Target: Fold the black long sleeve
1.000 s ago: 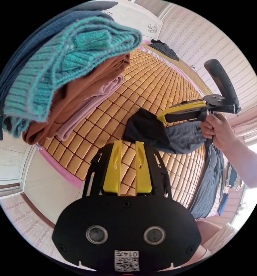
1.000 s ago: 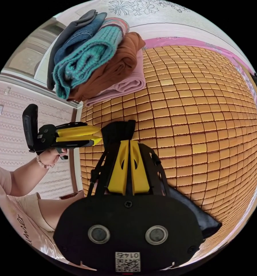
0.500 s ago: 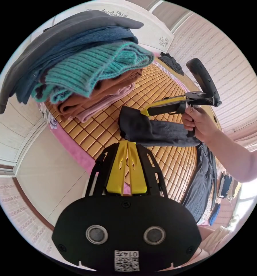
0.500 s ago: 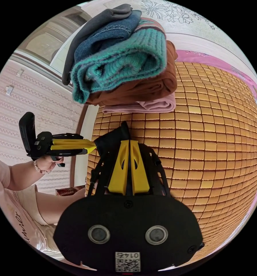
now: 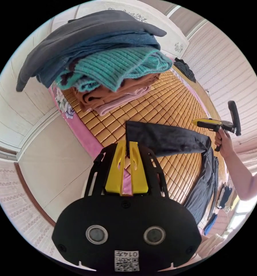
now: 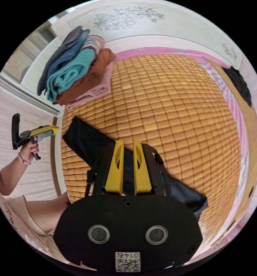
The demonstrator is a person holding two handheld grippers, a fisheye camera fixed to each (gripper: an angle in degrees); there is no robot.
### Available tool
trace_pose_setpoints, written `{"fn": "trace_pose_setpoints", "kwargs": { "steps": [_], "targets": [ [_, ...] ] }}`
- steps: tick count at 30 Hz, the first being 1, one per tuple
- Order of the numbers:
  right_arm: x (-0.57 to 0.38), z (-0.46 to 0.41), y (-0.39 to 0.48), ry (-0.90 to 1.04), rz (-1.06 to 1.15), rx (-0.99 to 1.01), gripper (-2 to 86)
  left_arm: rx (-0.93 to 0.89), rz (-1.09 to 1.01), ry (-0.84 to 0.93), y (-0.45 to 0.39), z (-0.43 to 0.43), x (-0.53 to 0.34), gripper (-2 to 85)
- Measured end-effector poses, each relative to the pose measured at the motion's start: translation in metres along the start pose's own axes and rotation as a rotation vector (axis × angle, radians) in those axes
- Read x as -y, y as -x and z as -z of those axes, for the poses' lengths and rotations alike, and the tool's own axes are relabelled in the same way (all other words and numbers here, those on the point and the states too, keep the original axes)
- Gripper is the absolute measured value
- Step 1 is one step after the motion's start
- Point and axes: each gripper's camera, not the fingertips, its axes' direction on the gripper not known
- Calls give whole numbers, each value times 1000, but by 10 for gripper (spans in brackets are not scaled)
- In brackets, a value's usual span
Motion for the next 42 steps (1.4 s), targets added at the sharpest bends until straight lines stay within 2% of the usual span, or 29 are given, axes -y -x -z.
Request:
{"fn": "trace_pose_setpoints", "kwargs": {
  "steps": [2, 4, 7, 10, 15, 17, 20, 25, 31, 35, 39, 42],
  "targets": [
    [-50, 14, -49, 40, -199, -208, 65, 1, -21, 7, -8, -9, 15, 45],
    [-82, 18, -86, 90, -348, -296, 77, 4, -13, 27, -12, -18, 27, 55],
    [-122, 13, -133, 147, -523, -291, 86, 20, -2, 103, -20, -38, 40, 48],
    [-145, 17, -152, 64, -598, -143, 29, 1, -59, 122, -34, -46, 43, 2],
    [-151, 29, -150, 24, -532, -178, -6, 50, -64, 89, -52, -41, 55, -9],
    [-152, 26, -151, 39, -491, -198, -7, 45, -74, 160, -57, -54, 57, -9],
    [-169, 35, -150, 22, -453, -206, -5, -11, -39, 115, -59, -54, 54, -5],
    [-251, 102, -141, -140, -463, -231, 28, 40, 35, 0, -76, -23, 45, 0],
    [-413, 132, -161, -34, -708, -310, 74, 17, -242, 19, -181, -21, 31, 0],
    [-483, 128, -187, 2, -806, -308, 95, -96, -466, 1, -280, -45, 30, 0],
    [-505, 122, -208, -53, -819, -265, 100, -216, -633, 0, -381, -79, 36, 12],
    [-501, 110, -211, -60, -726, -247, 84, -268, -745, 31, -455, -107, 39, 33]
  ]
}}
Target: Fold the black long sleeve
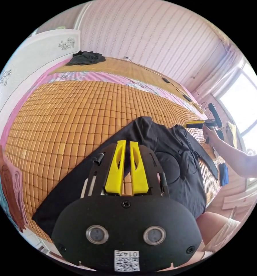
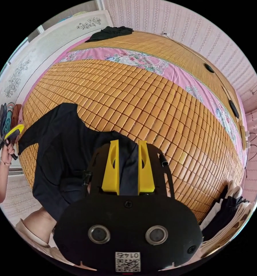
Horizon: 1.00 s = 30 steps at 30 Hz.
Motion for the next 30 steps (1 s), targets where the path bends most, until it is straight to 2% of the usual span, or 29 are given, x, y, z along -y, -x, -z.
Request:
{"fn": "trace_pose_setpoints", "kwargs": {
  "steps": [4, 7, 13, 16, 18, 20, 23, 26, 30],
  "targets": [
    [-11, -28, -1, 112, 103, -58, 0, -39, -73, 58, -42, -50, 51, 41],
    [-22, -19, -22, 48, 58, -79, -7, -54, -113, 106, -74, -85, 79, 41],
    [-36, -38, -61, 97, -45, -29, -1, 133, -197, 273, -116, -146, 97, 21],
    [-53, -32, -66, 66, -23, -30, 34, 105, -162, 250, -127, -151, 102, 17],
    [-73, -16, -72, 5, -45, -29, 68, 122, -162, 168, -141, -138, 101, 17],
    [-120, 15, -76, -135, -57, 12, 74, 92, -171, 103, -156, -122, 94, 15],
    [-203, 42, -72, -241, -84, -18, 55, 43, -223, 48, -190, -99, 63, 8],
    [-295, 41, -65, -237, -159, -108, 5, 3, -290, 120, -231, -96, 22, 7],
    [-393, 15, -63, -139, -278, -230, -7, -5, -383, 220, -292, -108, -16, 19]
  ]
}}
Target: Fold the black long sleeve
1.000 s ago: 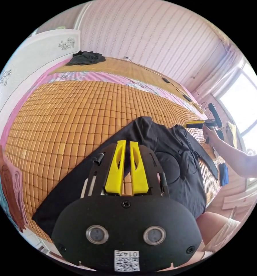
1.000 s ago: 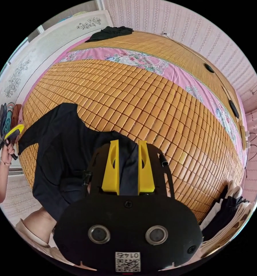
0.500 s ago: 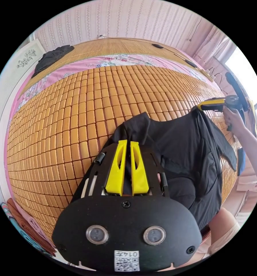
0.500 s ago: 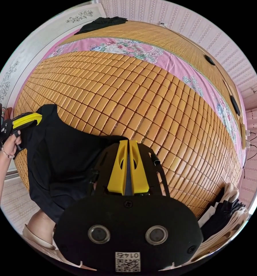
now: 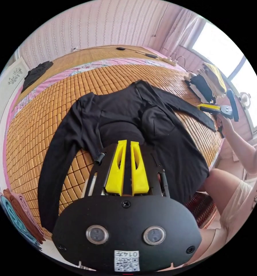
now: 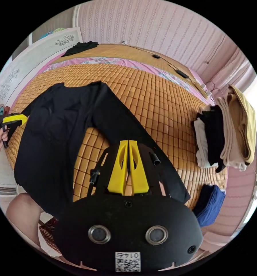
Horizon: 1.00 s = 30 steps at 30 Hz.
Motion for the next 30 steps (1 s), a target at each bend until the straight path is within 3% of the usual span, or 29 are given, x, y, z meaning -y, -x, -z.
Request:
{"fn": "trace_pose_setpoints", "kwargs": {
  "steps": [5, 11, 14, 21, 26, 30],
  "targets": [
    [-83, -17, -42, 24, -219, -244, -9, -99, -37, -203, -50, -10, 27, 46],
    [-129, -29, -79, -105, -211, -89, -10, -143, -227, -286, -126, -48, 78, 53],
    [-156, -32, -97, -205, -203, -107, -10, -214, -309, -265, -167, -71, 103, 54],
    [-221, -43, -131, -231, -259, -235, -10, -333, -529, -189, -281, -114, 139, 62],
    [-269, -34, -170, -265, -329, -308, -9, -293, -637, -239, -362, -117, 140, 66],
    [-307, -34, -205, -296, -416, -224, -8, -278, -666, -235, -419, -121, 149, 85]
  ]
}}
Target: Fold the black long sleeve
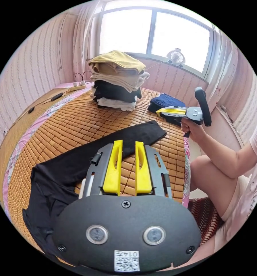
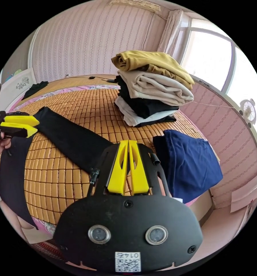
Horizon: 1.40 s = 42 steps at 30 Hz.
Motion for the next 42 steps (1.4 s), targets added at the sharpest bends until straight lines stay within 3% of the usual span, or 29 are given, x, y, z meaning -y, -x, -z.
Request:
{"fn": "trace_pose_setpoints", "kwargs": {
  "steps": [7, 11, 22, 28, 32, 42],
  "targets": [
    [-18, -29, -75, 74, -111, 245, 44, 95, -159, 130, -49, -61, 58, 104],
    [-17, -49, -85, 147, -95, 220, 111, 97, -185, 221, -62, -109, 91, 106],
    [-16, -97, -116, 288, -156, 243, 113, 76, -136, 483, -71, -195, 138, 127],
    [-16, -109, -120, 315, -148, 262, 75, 36, -112, 440, -73, -195, 128, 99],
    [-16, -114, -119, 325, -119, 298, 8, -9, -137, 444, -78, -190, 116, 9],
    [-15, -100, -126, 224, -160, 432, -7, 51, -121, 351, -75, -141, 77, -9]
  ]
}}
